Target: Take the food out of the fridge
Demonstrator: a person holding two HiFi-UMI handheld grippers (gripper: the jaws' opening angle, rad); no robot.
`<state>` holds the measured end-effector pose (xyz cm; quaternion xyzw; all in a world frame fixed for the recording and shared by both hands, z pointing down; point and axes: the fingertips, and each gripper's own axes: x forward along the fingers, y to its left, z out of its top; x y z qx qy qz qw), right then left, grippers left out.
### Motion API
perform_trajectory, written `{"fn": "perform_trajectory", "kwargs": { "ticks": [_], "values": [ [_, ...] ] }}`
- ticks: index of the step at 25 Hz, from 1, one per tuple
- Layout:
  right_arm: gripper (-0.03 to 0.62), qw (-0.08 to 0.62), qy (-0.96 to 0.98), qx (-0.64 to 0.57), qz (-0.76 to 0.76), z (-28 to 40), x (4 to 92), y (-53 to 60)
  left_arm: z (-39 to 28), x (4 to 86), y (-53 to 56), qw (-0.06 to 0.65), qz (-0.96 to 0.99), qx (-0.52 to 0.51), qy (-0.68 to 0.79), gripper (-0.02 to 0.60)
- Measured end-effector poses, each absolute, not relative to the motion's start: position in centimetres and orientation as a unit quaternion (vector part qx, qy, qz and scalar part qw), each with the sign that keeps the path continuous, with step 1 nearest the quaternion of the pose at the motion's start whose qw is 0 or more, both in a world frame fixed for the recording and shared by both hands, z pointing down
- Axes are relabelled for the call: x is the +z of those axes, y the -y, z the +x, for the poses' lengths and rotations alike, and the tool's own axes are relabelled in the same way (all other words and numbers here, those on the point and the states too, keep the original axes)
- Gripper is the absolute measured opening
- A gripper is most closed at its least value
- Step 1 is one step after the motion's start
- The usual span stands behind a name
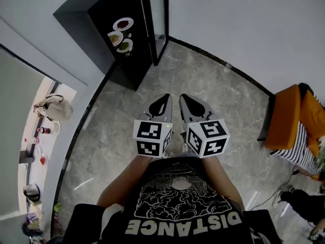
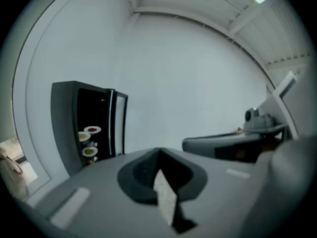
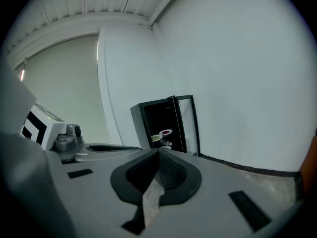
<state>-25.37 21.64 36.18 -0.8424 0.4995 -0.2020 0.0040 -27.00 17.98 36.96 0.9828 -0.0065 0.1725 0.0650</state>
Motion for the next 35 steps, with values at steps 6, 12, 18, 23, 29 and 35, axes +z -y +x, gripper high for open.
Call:
{"fn": "perform_trajectory", "kwargs": {
  "ticks": [6, 12, 18, 23, 29, 35],
  "values": [
    [0.000, 0.004, -0.498, -0.208, -0.842, -26.3, 36.4, -20.7, -28.0, 37.4, -17.3, 0.068, 0.982, 0.174, 0.001, 0.002],
    [0.001, 0.011, -0.496, -0.223, -0.839, -26.0, 37.0, -19.4, -27.9, 37.8, -15.7, 0.075, 0.982, 0.174, 0.004, 0.002],
    [0.002, 0.016, -0.499, -0.234, -0.835, -24.7, 37.8, -18.6, -26.3, 38.1, -14.7, 0.076, 0.981, 0.177, 0.004, 0.002],
    [0.002, 0.018, -0.510, -0.237, -0.827, -22.2, 38.3, -17.0, -24.0, 38.4, -13.4, 0.076, 0.981, 0.180, 0.014, 0.002],
    [0.002, 0.018, -0.528, -0.244, -0.813, -17.4, 38.6, -14.6, -19.7, 38.8, -11.0, 0.075, 0.979, 0.185, 0.036, 0.002],
    [0.001, 0.021, -0.541, -0.259, -0.800, -11.6, 39.2, -13.2, -13.9, 39.1, -9.5, 0.084, 0.976, 0.194, 0.052, 0.002]
  ]
}}
